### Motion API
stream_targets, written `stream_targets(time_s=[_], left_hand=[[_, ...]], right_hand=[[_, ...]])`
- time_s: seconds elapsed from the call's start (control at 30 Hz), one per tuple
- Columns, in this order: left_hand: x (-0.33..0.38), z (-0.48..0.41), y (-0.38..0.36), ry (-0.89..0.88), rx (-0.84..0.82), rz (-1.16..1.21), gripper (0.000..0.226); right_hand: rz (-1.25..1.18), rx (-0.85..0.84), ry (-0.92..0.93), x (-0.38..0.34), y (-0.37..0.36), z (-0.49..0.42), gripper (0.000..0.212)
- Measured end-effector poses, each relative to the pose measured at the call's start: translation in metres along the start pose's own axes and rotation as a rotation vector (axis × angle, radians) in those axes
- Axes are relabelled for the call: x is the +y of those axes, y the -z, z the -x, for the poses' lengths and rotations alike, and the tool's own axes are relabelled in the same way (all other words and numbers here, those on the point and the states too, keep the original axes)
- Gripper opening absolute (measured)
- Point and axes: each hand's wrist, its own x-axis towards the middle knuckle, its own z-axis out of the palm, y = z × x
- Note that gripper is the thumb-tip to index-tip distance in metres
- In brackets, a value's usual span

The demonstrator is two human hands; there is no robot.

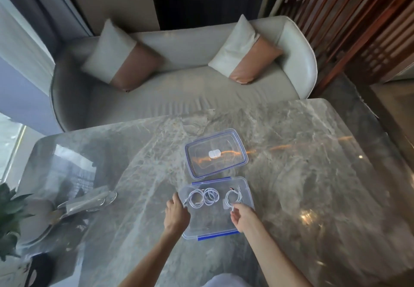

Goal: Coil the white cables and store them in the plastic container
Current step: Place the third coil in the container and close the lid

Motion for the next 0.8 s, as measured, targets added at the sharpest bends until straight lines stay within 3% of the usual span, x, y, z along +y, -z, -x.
stream_targets(time_s=[0.17, 0.47, 0.6, 0.67, 0.73, 0.8], left_hand=[[-0.006, -0.001, -0.001, -0.013, -0.014, -0.023, 0.075], [-0.007, 0.004, 0.006, -0.036, -0.003, -0.018, 0.073], [-0.009, 0.003, 0.006, -0.029, -0.02, 0.004, 0.072], [-0.007, 0.0, 0.006, 0.013, -0.012, 0.034, 0.07], [-0.003, -0.009, 0.012, 0.022, 0.059, 0.062, 0.066], [0.007, -0.029, 0.025, -0.004, 0.141, 0.051, 0.057]], right_hand=[[0.006, 0.007, -0.03, -0.01, -0.016, -0.015, 0.019], [-0.062, -0.098, 0.055, 0.004, -0.025, -0.034, 0.016], [0.021, -0.083, 0.063, 0.0, -0.011, -0.028, 0.035], [0.107, -0.079, 0.079, -0.004, -0.004, -0.022, 0.027], [0.255, -0.022, 0.21, -0.017, -0.001, -0.018, 0.013], [0.406, 0.071, 0.474, -0.047, -0.004, -0.017, 0.013]])
